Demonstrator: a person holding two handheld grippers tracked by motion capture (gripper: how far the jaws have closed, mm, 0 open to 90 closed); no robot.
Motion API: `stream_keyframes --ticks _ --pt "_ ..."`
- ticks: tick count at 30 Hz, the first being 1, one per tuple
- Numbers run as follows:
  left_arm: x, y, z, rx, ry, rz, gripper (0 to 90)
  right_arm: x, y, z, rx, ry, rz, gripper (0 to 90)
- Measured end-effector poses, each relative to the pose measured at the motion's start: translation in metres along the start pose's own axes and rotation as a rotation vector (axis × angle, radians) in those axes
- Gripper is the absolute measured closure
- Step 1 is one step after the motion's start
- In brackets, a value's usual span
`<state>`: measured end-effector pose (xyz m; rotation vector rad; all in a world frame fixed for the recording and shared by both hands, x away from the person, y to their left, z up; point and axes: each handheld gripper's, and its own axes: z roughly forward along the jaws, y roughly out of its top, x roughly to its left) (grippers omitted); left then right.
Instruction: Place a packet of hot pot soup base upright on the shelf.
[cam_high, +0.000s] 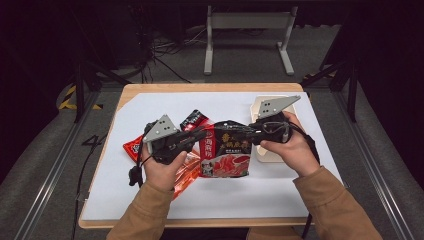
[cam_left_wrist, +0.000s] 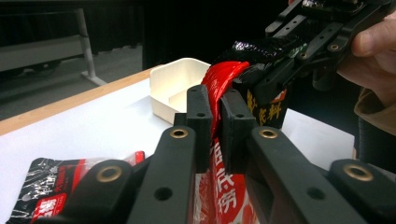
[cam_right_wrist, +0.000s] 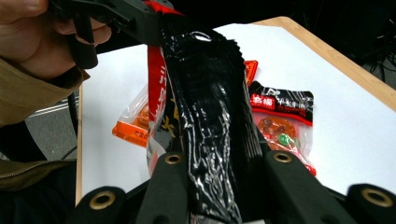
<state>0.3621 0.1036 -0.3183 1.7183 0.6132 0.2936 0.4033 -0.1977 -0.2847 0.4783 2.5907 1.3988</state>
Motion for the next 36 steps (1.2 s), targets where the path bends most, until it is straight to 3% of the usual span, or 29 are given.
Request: stream_keyframes --ticks 5,9,13,24,36 --pt "0.004 0.000 -0.003 0.005 -0.009 -0.021 72.7 -0.001 0.007 -0.004 0.004 -0.002 -0.027 78.7" --pt "0.008 0.000 -0.007 0.000 0.013 -0.026 55.1 -0.002 0.013 -0.008 0.013 -0.019 -0.045 78.9" --pt "0.013 -0.001 -0.010 0.008 0.014 -0.025 45.5 -0.006 0.016 -0.013 0.013 -0.030 -0.046 78.9" --pt "0.027 -0.012 -0.022 0.098 0.075 0.001 36.8 -0.021 0.029 -0.035 -0.033 -0.064 -0.034 78.9" --pt "0.041 -0.022 -0.030 0.154 0.118 -0.014 29.5 -0.041 0.043 -0.053 -0.059 -0.106 -0.037 78.8"
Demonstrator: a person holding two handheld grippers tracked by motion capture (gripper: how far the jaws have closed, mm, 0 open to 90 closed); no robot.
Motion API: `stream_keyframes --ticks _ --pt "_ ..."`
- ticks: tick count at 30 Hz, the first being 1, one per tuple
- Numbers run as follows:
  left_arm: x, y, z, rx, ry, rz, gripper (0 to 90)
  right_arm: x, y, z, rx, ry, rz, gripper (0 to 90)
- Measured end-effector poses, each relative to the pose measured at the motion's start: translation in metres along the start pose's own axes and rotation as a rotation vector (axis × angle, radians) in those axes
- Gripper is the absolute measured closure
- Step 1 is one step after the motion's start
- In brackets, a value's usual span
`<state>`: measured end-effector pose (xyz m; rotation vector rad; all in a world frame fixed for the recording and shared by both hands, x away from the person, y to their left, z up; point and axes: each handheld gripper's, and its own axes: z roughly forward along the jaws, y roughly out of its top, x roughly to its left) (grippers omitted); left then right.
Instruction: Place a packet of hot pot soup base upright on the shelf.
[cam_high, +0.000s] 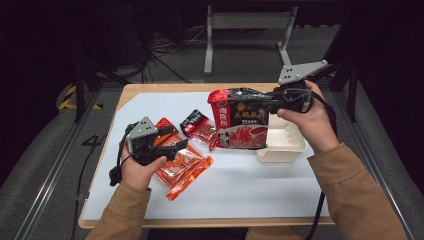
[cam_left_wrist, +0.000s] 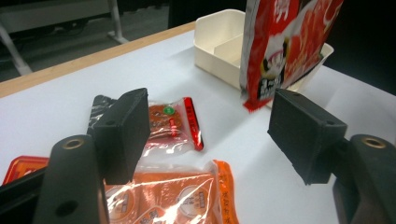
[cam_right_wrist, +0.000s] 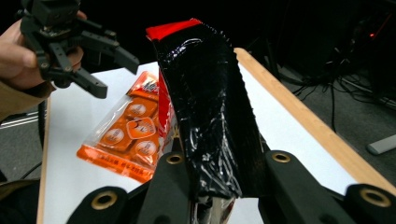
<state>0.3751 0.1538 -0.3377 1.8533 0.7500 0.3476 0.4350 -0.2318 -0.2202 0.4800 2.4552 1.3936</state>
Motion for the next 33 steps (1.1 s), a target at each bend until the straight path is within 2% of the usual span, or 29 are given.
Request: stream_keyframes --ticks 4,6,9,13,14,15,17,19,22,26,33 --pt "0.002 -0.001 0.000 0.015 0.017 -0.001 25.8 -0.012 0.003 -0.006 -0.019 -0.019 0.007 78.8" --pt "0.003 -0.002 0.000 0.025 0.012 0.005 28.9 -0.018 0.004 -0.009 -0.029 -0.032 0.013 78.8" --pt "0.006 -0.004 0.000 0.029 0.020 0.006 27.5 -0.027 0.004 -0.013 -0.038 -0.051 0.012 78.8" --pt "0.011 -0.007 0.000 0.038 0.022 -0.037 26.5 -0.039 0.004 -0.018 -0.044 -0.082 0.015 78.7" --pt "0.011 -0.007 0.000 0.038 0.022 -0.037 26.0 -0.042 0.003 -0.019 -0.050 -0.089 0.017 78.8" --pt "0.013 -0.008 0.000 0.051 0.021 -0.054 26.0 -0.042 0.003 -0.019 -0.050 -0.089 0.017 78.8" --pt "0.016 -0.010 0.002 0.073 0.023 -0.050 25.7 -0.049 0.002 -0.022 -0.057 -0.104 0.022 78.7" --pt "0.022 -0.015 0.003 0.092 0.026 -0.078 23.5 -0.059 0.000 -0.025 -0.067 -0.122 0.018 78.7" --pt "0.027 -0.018 0.003 0.091 0.037 -0.095 22.6 -0.065 0.000 -0.028 -0.072 -0.132 0.011 78.7" --pt "0.033 -0.021 0.004 0.086 0.063 -0.097 17.8 -0.076 -0.001 -0.031 -0.071 -0.156 0.014 78.7" --pt "0.035 -0.023 0.001 0.056 0.060 -0.100 8.6 -0.093 -0.009 -0.032 -0.066 -0.198 0.032 78.6"
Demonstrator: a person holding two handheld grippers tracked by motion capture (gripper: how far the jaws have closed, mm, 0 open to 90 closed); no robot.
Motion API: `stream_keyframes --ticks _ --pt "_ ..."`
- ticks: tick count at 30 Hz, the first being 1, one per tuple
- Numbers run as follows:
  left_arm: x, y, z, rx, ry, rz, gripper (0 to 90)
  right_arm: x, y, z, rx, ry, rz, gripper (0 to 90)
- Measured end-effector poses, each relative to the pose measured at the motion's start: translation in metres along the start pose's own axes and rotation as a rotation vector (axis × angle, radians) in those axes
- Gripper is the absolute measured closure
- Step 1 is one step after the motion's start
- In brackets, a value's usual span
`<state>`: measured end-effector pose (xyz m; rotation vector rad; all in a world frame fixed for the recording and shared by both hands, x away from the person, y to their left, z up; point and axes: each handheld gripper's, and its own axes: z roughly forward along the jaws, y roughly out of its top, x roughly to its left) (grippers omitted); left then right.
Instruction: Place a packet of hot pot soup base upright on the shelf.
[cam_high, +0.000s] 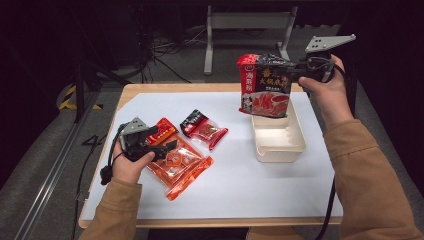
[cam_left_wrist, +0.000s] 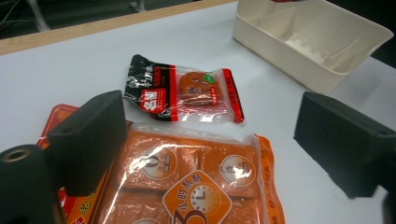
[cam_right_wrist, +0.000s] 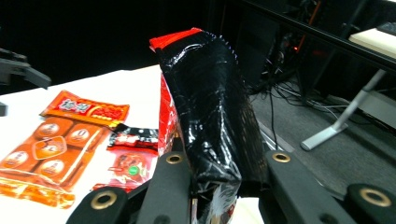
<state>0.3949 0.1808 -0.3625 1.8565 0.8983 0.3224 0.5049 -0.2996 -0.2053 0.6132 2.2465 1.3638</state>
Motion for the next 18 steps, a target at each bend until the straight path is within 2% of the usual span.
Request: stream_keyframes --ticks 2,7,12,18 --pt "0.001 -0.001 -0.001 -0.002 -0.001 0.013 7.8 -0.005 -0.002 0.001 0.002 -0.009 0.002 78.7" --pt "0.002 -0.002 -0.001 -0.006 0.008 0.008 5.1 -0.014 -0.006 0.004 -0.003 -0.029 -0.017 78.6" --pt "0.001 -0.005 -0.004 -0.038 0.025 0.052 4.6 -0.021 -0.009 0.006 -0.003 -0.038 -0.020 78.6" --pt "0.002 -0.009 -0.007 -0.029 0.045 0.044 4.4 -0.031 -0.015 0.007 -0.007 -0.045 -0.031 78.6"
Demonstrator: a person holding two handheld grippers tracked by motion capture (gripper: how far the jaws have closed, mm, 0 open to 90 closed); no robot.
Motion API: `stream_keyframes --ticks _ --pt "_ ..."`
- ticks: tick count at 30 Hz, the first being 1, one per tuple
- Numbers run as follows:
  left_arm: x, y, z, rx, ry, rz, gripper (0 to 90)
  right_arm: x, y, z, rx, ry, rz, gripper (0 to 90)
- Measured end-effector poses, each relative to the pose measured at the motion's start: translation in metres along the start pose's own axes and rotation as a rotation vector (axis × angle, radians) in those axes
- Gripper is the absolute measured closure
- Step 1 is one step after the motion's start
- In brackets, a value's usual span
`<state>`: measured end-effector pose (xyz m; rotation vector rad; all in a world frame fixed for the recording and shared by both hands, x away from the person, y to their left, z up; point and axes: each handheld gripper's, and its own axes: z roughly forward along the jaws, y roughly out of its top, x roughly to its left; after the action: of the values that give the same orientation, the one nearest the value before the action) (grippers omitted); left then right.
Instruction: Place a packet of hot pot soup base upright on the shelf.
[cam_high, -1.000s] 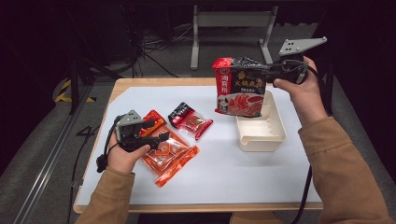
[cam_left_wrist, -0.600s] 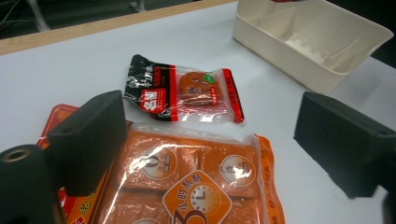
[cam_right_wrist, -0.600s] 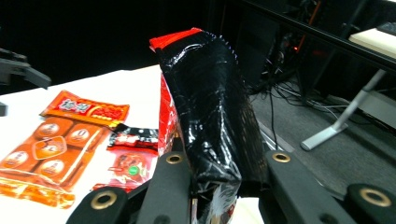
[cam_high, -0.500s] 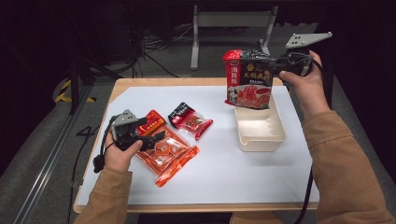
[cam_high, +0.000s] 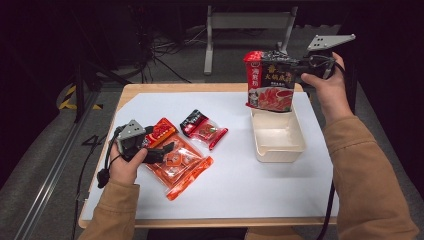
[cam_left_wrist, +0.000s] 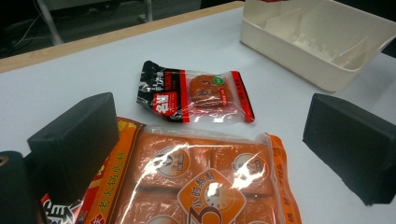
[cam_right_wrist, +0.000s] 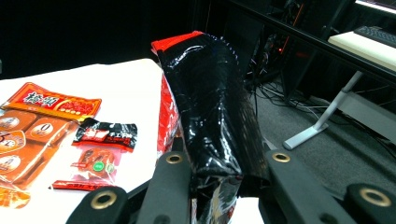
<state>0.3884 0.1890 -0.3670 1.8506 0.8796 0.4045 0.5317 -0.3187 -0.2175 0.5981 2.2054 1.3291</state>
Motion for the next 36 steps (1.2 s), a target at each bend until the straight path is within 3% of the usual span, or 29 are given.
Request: stream_keyframes --ticks 15,28,36 --pt "0.003 -0.003 -0.001 0.002 0.013 -0.013 4.3 -0.013 -0.017 0.012 0.012 -0.008 -0.042 78.8" --pt "0.005 -0.003 -0.002 -0.002 0.015 -0.019 4.3 -0.019 -0.036 0.023 0.042 -0.005 -0.035 78.6" --pt "0.006 -0.003 -0.002 0.000 0.015 -0.021 4.3 -0.017 -0.046 0.027 0.030 -0.003 -0.024 78.3"
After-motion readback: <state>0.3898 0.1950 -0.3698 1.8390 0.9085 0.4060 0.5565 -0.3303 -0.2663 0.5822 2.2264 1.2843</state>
